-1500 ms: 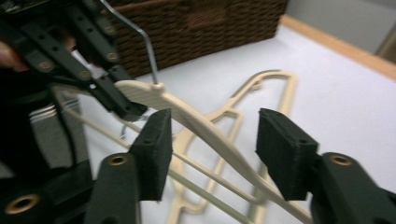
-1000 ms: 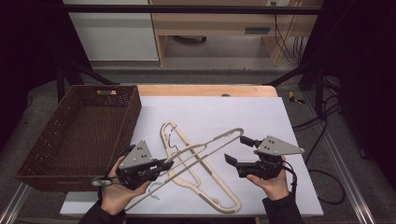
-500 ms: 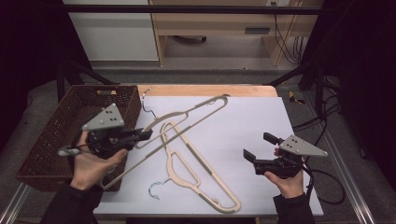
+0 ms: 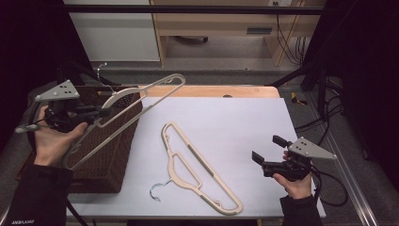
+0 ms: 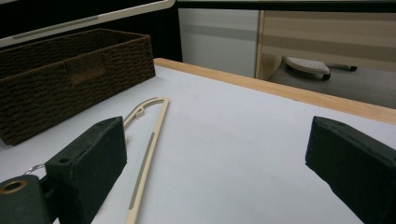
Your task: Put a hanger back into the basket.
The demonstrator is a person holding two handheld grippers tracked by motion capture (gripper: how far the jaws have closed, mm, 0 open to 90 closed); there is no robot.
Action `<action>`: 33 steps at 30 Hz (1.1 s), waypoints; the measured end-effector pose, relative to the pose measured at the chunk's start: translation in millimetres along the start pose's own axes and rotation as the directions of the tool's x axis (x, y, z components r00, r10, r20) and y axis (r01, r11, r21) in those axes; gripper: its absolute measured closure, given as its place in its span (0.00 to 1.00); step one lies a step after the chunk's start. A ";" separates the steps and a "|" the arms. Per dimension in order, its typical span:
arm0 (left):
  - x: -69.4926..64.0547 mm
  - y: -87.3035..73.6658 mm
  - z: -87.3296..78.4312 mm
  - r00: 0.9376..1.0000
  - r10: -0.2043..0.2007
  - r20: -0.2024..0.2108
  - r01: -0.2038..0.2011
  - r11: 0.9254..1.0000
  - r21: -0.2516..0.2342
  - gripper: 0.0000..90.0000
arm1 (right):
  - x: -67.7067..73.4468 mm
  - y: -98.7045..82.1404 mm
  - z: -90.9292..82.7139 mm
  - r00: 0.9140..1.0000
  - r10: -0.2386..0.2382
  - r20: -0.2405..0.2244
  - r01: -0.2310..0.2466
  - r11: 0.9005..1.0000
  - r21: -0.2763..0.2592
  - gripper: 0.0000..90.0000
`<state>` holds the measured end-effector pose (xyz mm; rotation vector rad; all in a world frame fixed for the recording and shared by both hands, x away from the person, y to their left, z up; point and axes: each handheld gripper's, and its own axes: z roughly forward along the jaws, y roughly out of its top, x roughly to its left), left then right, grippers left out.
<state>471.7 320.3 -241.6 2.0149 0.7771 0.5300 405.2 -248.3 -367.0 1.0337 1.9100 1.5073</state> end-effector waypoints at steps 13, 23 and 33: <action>54.3 -38.2 -18.8 0.996 -0.045 -0.075 0.045 0.999 0.004 0.96 | -0.3 -0.9 1.6 1.000 -0.002 -0.004 0.002 1.000 0.007 0.06; 87.9 -78.9 -25.6 0.983 -0.109 -0.147 0.114 0.993 0.032 0.96 | -0.6 -2.0 3.4 1.000 -0.002 -0.003 0.002 1.000 0.015 0.06; 94.8 -91.9 -20.5 0.978 -0.124 -0.169 0.133 0.990 0.045 0.96 | -0.8 -2.1 2.6 1.000 0.004 -0.002 -0.004 1.000 0.016 0.06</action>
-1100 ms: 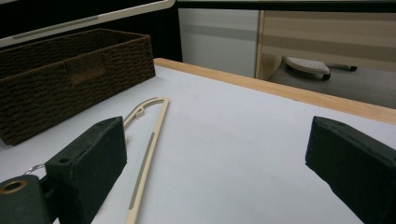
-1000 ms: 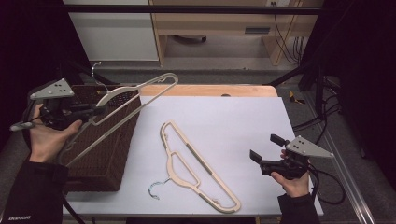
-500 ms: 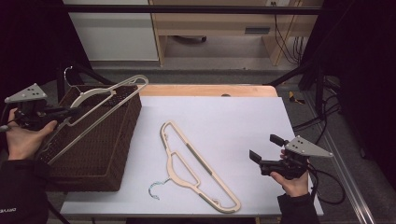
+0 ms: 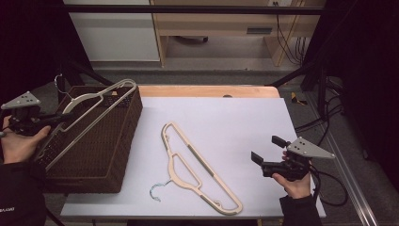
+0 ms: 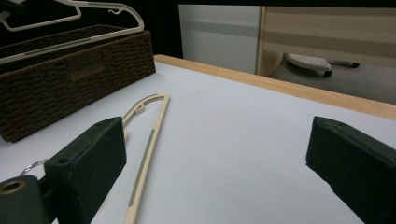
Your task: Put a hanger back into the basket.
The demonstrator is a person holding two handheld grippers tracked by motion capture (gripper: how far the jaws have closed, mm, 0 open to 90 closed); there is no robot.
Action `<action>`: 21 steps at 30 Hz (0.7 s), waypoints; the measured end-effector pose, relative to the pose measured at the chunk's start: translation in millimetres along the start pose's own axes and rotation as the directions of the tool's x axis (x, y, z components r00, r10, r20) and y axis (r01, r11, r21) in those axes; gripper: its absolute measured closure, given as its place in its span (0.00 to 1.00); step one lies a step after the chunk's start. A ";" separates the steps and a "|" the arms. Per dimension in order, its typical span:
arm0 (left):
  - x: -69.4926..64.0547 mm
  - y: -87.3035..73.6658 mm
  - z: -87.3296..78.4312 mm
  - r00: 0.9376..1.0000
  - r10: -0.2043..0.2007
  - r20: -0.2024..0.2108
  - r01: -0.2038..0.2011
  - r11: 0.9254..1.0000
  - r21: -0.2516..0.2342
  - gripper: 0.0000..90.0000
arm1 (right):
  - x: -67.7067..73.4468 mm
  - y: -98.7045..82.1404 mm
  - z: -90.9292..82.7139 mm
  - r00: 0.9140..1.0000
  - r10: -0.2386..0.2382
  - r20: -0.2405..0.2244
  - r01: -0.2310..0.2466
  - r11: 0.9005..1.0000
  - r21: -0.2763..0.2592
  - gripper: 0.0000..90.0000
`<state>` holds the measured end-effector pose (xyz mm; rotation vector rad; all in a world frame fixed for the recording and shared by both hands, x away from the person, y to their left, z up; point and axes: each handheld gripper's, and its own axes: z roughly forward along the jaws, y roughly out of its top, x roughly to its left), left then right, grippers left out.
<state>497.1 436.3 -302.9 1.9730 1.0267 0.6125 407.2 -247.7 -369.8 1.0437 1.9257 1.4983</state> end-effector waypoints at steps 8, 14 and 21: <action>7.5 -26.5 13.5 0.997 -0.072 0.009 0.072 0.997 0.035 0.96 | 0.9 -1.0 2.6 1.000 -0.002 -0.006 0.002 1.000 0.011 0.06; 8.7 -49.3 34.8 0.994 -0.112 0.012 0.110 0.988 0.111 0.96 | 2.1 -1.6 5.3 1.000 -0.004 -0.004 0.004 1.000 0.016 0.06; 12.4 -59.3 54.5 0.985 -0.168 -0.051 0.175 0.962 0.210 0.94 | 1.6 -2.3 5.0 1.000 -0.001 -0.003 0.001 1.000 0.019 0.06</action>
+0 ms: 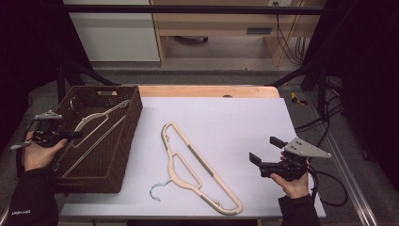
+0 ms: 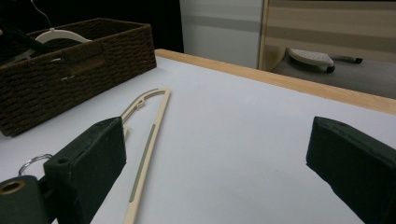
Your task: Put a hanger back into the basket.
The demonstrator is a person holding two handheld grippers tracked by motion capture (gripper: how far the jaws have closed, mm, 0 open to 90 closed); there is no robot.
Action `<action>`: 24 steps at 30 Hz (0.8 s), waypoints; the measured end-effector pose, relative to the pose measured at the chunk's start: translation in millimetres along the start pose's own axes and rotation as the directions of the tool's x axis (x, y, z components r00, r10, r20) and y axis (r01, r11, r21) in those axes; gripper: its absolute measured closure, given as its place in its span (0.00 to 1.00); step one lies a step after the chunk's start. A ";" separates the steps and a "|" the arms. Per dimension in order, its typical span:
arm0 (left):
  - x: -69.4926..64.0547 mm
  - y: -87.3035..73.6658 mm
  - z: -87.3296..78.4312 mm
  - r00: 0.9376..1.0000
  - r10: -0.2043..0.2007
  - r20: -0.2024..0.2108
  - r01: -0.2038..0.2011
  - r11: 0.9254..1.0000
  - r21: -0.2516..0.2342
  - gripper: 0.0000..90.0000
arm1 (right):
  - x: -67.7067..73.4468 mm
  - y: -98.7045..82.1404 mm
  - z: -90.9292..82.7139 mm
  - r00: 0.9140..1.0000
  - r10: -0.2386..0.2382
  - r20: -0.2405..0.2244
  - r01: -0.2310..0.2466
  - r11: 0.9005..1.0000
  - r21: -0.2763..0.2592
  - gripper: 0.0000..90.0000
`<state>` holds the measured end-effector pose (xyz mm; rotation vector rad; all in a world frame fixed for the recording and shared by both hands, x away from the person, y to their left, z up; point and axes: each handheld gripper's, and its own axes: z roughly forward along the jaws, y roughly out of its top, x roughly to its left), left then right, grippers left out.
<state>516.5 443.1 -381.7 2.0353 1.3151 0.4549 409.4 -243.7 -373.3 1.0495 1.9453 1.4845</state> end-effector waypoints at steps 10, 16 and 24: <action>14.8 -13.4 -22.1 0.984 -0.101 -0.149 0.099 0.995 -0.024 0.77 | 0.5 0.4 0.2 1.000 -0.002 0.000 0.002 1.000 -0.001 0.06; 4.0 -13.3 -49.5 0.978 -0.122 -0.168 0.094 0.981 -0.168 0.70 | 0.6 -0.3 1.5 1.000 0.001 -0.001 -0.001 1.000 0.005 0.06; -42.9 1.0 -74.1 0.995 -0.063 -0.077 0.030 0.930 -0.367 0.47 | 1.0 -0.2 0.8 1.000 -0.005 -0.004 0.005 1.000 -0.005 0.06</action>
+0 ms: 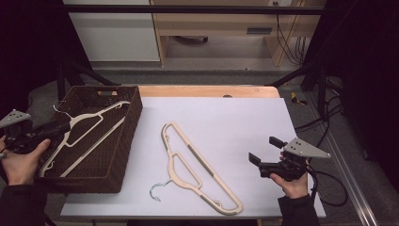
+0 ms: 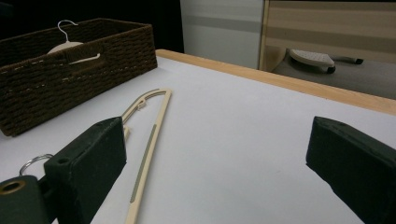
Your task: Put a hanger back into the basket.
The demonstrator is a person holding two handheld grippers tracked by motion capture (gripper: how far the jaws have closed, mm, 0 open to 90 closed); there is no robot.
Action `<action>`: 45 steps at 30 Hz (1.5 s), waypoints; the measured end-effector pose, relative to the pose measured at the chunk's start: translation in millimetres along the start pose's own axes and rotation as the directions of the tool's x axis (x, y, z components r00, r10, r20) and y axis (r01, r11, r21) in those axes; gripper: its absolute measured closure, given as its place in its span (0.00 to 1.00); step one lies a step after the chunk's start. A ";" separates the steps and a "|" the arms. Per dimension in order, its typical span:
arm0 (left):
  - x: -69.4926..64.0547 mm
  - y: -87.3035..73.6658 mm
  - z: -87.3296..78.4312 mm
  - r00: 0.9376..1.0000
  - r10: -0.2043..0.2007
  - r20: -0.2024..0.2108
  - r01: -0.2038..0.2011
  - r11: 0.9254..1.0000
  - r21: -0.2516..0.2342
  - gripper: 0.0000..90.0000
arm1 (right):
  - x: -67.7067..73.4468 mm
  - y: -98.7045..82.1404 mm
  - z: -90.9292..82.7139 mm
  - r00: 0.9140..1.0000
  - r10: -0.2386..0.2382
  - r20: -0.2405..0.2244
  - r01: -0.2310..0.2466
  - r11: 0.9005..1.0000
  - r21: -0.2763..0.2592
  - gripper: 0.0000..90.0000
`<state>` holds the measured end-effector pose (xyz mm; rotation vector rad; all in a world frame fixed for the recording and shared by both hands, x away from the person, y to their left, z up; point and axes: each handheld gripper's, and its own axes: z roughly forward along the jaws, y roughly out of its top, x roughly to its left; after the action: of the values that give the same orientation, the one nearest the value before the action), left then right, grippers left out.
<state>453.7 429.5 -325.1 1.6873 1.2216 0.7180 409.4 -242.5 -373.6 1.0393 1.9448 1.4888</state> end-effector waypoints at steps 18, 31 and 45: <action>-121.7 -9.7 11.8 0.965 0.153 0.213 -0.120 0.980 -0.157 0.09 | 6.3 1.1 0.5 1.000 -0.008 -0.007 0.008 1.000 -0.004 0.07; -181.1 -38.5 22.4 0.919 0.213 0.331 -0.174 0.974 -0.144 0.10 | 15.6 -4.3 10.7 1.000 -0.013 -0.022 0.014 1.000 0.026 0.06; -217.4 -71.0 48.1 0.882 0.239 0.405 -0.248 0.968 -0.033 0.17 | 38.2 -9.2 27.9 0.995 -0.033 -0.092 0.039 0.997 0.065 0.06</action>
<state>390.7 216.8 -398.8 1.9112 0.7335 0.4649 404.9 -196.6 -387.8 0.9742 2.0780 1.4848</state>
